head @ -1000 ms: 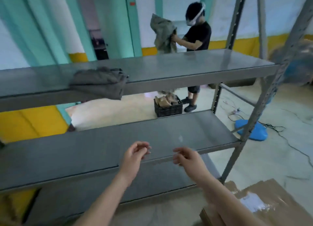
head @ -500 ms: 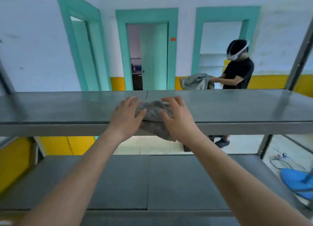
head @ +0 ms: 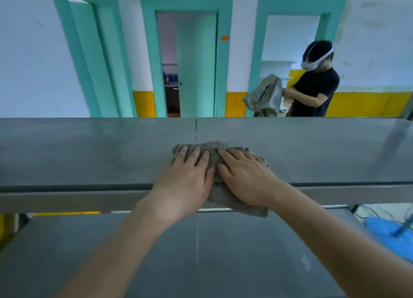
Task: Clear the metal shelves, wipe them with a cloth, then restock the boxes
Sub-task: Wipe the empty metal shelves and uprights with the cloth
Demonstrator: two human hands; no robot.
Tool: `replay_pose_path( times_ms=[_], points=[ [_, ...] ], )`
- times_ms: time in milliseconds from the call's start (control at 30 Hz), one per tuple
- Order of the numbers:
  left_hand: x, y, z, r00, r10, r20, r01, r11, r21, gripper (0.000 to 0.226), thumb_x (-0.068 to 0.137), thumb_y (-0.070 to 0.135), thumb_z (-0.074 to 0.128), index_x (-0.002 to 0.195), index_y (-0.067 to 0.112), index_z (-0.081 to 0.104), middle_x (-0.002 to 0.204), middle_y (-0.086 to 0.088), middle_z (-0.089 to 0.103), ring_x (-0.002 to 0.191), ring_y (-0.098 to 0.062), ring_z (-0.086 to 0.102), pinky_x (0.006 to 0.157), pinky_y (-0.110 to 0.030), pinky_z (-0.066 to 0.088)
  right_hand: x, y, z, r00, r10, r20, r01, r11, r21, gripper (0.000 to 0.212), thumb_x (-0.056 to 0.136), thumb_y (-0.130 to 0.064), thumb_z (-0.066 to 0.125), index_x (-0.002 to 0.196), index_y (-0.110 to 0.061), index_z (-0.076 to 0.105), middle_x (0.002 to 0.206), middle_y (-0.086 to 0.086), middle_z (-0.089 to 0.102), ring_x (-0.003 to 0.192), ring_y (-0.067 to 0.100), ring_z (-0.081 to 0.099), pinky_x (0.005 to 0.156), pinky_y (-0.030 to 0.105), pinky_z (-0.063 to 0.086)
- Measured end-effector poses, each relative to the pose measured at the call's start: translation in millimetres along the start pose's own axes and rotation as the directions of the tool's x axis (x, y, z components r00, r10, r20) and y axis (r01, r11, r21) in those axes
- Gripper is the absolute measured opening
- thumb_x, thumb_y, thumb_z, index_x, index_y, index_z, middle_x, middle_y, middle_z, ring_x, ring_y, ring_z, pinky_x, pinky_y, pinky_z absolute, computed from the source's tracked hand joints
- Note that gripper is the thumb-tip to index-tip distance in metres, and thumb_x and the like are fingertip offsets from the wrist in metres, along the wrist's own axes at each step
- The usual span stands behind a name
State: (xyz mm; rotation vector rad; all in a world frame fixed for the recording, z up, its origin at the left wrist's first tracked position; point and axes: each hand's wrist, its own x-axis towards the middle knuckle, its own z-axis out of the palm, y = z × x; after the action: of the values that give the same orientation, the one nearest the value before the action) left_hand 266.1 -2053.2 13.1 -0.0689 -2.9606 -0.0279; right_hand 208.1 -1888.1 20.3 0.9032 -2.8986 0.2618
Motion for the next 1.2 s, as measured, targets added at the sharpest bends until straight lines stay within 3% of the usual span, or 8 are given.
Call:
replay_pose_path(
  times_ms=[167, 433, 567, 667, 733, 900, 1033, 1200],
  points=[
    [39.3, -4.9, -11.7, 0.984, 0.012, 0.176, -0.022, 0.998, 0.057, 0.064, 0.105, 0.052, 0.008, 0.162, 0.022, 0.002, 0.169, -0.006, -0.004, 0.156, -0.028, -0.005, 0.125, -0.050, -0.007, 33.4, 24.8, -5.0, 0.993, -0.075, 0.086, 0.077, 0.997, -0.016, 0.061, 0.108, -0.045, 0.018, 0.162, -0.018, 0.013, 0.167, 0.008, 0.019, 0.152, 0.027, 0.020, 0.123, 0.040, 0.014],
    [144.8, -19.4, 1.0, 0.961, -0.059, 0.271, 0.029, 0.993, 0.111, 0.067, 0.105, 0.053, 0.008, 0.161, 0.018, -0.003, 0.168, -0.011, -0.010, 0.155, -0.030, -0.007, 0.126, -0.048, -0.002, 144.7, 81.5, 5.4, 0.983, -0.115, 0.142, 0.111, 0.993, 0.037, 0.063, 0.107, -0.050, 0.019, 0.163, -0.024, 0.006, 0.168, 0.009, 0.017, 0.152, 0.028, 0.020, 0.124, 0.045, 0.016],
    [217.8, -42.2, 17.1, 0.964, -0.103, 0.243, 0.077, 0.991, 0.113, 0.069, 0.105, 0.054, 0.013, 0.161, 0.015, 0.001, 0.169, -0.009, -0.002, 0.156, -0.028, 0.000, 0.126, -0.050, 0.003, 212.1, 101.8, 11.7, 0.985, -0.113, 0.134, 0.109, 0.994, 0.031, 0.064, 0.106, -0.050, 0.019, 0.163, -0.025, 0.006, 0.168, 0.011, 0.017, 0.153, 0.031, 0.020, 0.124, 0.049, 0.016],
    [257.6, -61.3, 28.4, 0.973, -0.130, 0.188, 0.147, 0.986, -0.079, 0.067, 0.105, 0.048, 0.034, 0.160, 0.014, 0.017, 0.168, -0.010, 0.014, 0.154, -0.029, 0.013, 0.125, -0.048, 0.010, 251.0, 113.5, 14.5, 0.982, -0.137, 0.128, 0.134, 0.990, 0.032, 0.063, 0.106, -0.050, 0.019, 0.162, -0.022, 0.012, 0.167, 0.012, 0.020, 0.151, 0.034, 0.023, 0.123, 0.049, 0.018],
    [274.3, -72.4, 29.0, 0.970, -0.148, 0.194, 0.177, 0.974, -0.140, 0.069, 0.103, 0.050, 0.040, 0.160, 0.018, 0.019, 0.168, -0.008, 0.015, 0.154, -0.029, 0.014, 0.125, -0.048, 0.011, 269.3, 117.7, 16.8, 0.981, -0.149, 0.125, 0.146, 0.989, 0.036, 0.063, 0.105, -0.051, 0.020, 0.161, -0.023, 0.015, 0.166, 0.011, 0.022, 0.149, 0.034, 0.027, 0.121, 0.052, 0.021],
    [288.2, -73.5, 21.2, 0.960, -0.160, 0.231, 0.144, 0.986, 0.086, 0.086, 0.091, 0.073, 0.022, 0.161, 0.026, 0.004, 0.169, 0.003, 0.005, 0.155, -0.022, 0.010, 0.125, -0.051, -0.002, 287.3, 120.7, 21.0, 0.984, -0.152, 0.097, 0.145, 0.987, 0.074, 0.063, 0.104, -0.052, 0.024, 0.160, -0.025, 0.017, 0.161, 0.012, 0.032, 0.143, 0.033, 0.035, 0.116, 0.054, 0.026],
    [284.9, -75.2, 29.3, 0.970, -0.132, 0.204, 0.128, 0.991, 0.036, 0.103, 0.073, 0.075, 0.010, 0.162, 0.023, 0.005, 0.169, 0.000, 0.007, 0.155, -0.022, 0.011, 0.126, -0.044, 0.004, 289.7, 123.8, 25.3, 0.981, -0.160, 0.111, 0.152, 0.985, 0.078, 0.065, 0.103, -0.054, 0.023, 0.161, -0.026, 0.014, 0.163, 0.011, 0.029, 0.146, 0.033, 0.031, 0.118, 0.053, 0.022],
    [278.4, -72.6, 30.2, 0.975, -0.148, 0.167, 0.156, 0.987, -0.034, 0.088, 0.085, 0.067, 0.015, 0.162, 0.023, 0.008, 0.169, 0.000, 0.010, 0.155, -0.022, 0.011, 0.126, -0.044, 0.007, 284.3, 121.2, 23.1, 0.985, -0.143, 0.093, 0.137, 0.988, 0.075, 0.064, 0.103, -0.053, 0.022, 0.162, -0.028, 0.013, 0.164, 0.009, 0.028, 0.147, 0.031, 0.031, 0.119, 0.053, 0.023]
  ],
)
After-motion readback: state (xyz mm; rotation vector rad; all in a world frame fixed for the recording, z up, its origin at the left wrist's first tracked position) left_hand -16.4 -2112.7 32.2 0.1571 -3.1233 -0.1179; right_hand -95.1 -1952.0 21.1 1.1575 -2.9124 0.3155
